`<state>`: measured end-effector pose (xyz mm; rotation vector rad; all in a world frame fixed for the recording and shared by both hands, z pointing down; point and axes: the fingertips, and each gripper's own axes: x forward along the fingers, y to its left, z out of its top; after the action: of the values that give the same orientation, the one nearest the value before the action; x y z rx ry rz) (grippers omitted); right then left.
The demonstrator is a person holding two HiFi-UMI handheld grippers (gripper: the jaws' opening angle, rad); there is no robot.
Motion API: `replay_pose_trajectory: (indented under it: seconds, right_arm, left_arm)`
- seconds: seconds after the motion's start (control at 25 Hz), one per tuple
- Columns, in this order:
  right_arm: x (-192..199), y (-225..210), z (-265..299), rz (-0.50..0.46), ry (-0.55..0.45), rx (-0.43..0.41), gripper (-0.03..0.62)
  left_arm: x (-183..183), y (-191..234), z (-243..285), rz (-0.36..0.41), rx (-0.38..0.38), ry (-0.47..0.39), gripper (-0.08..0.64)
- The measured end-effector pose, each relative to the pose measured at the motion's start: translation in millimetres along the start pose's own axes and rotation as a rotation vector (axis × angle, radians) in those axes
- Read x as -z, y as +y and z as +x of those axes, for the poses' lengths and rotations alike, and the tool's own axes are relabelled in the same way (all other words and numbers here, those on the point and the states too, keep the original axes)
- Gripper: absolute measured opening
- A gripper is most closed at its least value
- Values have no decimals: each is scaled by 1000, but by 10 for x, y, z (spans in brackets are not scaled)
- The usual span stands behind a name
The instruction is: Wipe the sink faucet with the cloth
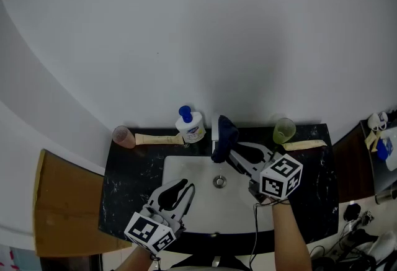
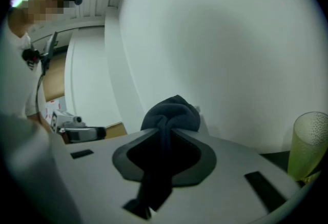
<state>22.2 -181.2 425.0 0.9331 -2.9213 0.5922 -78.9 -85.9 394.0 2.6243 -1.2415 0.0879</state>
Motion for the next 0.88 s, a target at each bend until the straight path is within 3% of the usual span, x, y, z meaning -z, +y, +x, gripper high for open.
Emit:
replay_pose_trajectory:
  seconds: [0.12,0.2,0.32,0.56,0.88]
  right_arm:
    - [206,498,-52,-130,126,-140,71]
    - [365,618,-5,-244,247,-165,71]
    - [411,429,162,-327,353,-85,71]
    - [243,-134,411,-374,396,124,71]
    - [137,-481,499,-320,301,257,71]
  left_arm:
    - [16,3,-15,-2,-2,-1,77]
    - [18,-2,-24,-2,-2,-3,77]
    - [16,-8,-56,-4,-4,-7,77]
    - [25,5,-145,-5,-13,-6,78]
    - [61,50,-179,1,-8,-7,77]
